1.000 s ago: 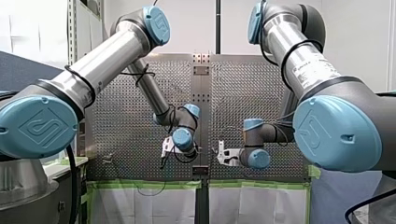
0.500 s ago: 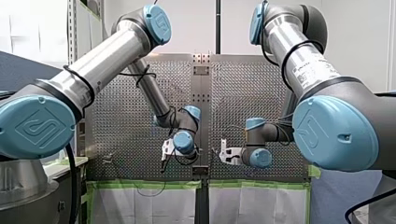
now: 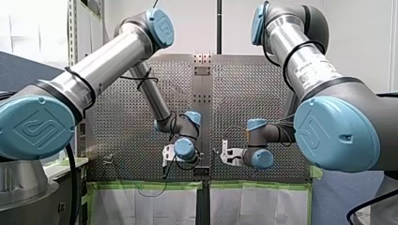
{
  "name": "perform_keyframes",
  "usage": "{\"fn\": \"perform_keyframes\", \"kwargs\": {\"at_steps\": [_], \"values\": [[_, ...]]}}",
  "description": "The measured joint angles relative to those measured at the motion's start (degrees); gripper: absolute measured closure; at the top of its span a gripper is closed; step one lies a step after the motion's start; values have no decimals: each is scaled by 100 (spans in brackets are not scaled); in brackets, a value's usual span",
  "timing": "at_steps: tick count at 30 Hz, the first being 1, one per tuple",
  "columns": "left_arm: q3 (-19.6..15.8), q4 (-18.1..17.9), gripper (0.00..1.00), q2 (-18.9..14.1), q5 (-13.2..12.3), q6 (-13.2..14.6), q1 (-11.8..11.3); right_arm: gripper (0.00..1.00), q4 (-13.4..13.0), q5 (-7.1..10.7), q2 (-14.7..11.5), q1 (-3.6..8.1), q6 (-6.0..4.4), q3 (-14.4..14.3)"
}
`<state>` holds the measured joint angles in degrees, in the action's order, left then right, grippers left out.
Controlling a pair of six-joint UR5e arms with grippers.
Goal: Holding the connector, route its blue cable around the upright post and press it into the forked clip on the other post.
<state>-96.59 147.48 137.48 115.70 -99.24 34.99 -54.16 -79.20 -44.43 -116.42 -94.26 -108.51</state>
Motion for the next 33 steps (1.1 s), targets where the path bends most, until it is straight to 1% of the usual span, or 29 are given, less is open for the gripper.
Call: {"fn": "perform_keyframes", "kwargs": {"at_steps": [4, 5, 6, 7, 9, 10, 11, 12, 13, 14, 15, 16, 17, 18, 22, 26, 33], "values": [[1, -76, 0, 65, -49, 26, 16, 100, 1, 7, 7, 0, 7, 0], [1, -85, 5, 70, -55, 43, 18, 100, 1, 6, 10, 0, 8, 0], [1, -93, 12, 74, -61, 69, 17, 100, 1, 5, 12, 0, 8, 0], [2, -97, 12, 76, -62, 91, 17, 100, 1, 3, 13, 0, 7, 0], [2, -101, 31, 78, -61, 149, 16, 100, 1, -4, 13, -1, 8, 1], [3, -105, 31, 78, -58, 180, 17, 100, 1, -7, 13, 0, 9, 1], [3, -109, 40, 77, -51, 214, 20, 100, 1, -12, 14, 0, 9, 1], [3, -113, 56, 76, -33, 263, 23, 100, 1, -17, 15, 0, 10, 1], [3, -116, 56, 76, -11, 301, 25, 100, 1, -22, 15, 0, 12, 1], [3, -118, 68, 77, 14, 338, 28, 100, 1, -32, 18, 0, 14, 1], [3, -120, 86, 79, 43, 383, 31, 100, 2, -43, 19, 0, 15, 1], [3, -122, 86, 79, 59, 410, 34, 100, 1, -55, 19, 0, 17, 3], [3, -126, 97, 79, 70, 429, 37, 100, 1, -76, 21, 3, 18, 3], [3, -135, 100, 79, 78, 445, 42, 100, 2, -95, 21, 8, 19, 3], [2, -211, 100, 78, 34, 464, 58, 100, 21, -190, 23, 48, 23, 4], [4, -277, 100, 79, -20, 489, 86, 100, 51, -289, 25, 121, 15, 4], [3, -462, 100, 80, -23, 559, 170, 100, 70, -375, 34, 250, 5, 7]]}}
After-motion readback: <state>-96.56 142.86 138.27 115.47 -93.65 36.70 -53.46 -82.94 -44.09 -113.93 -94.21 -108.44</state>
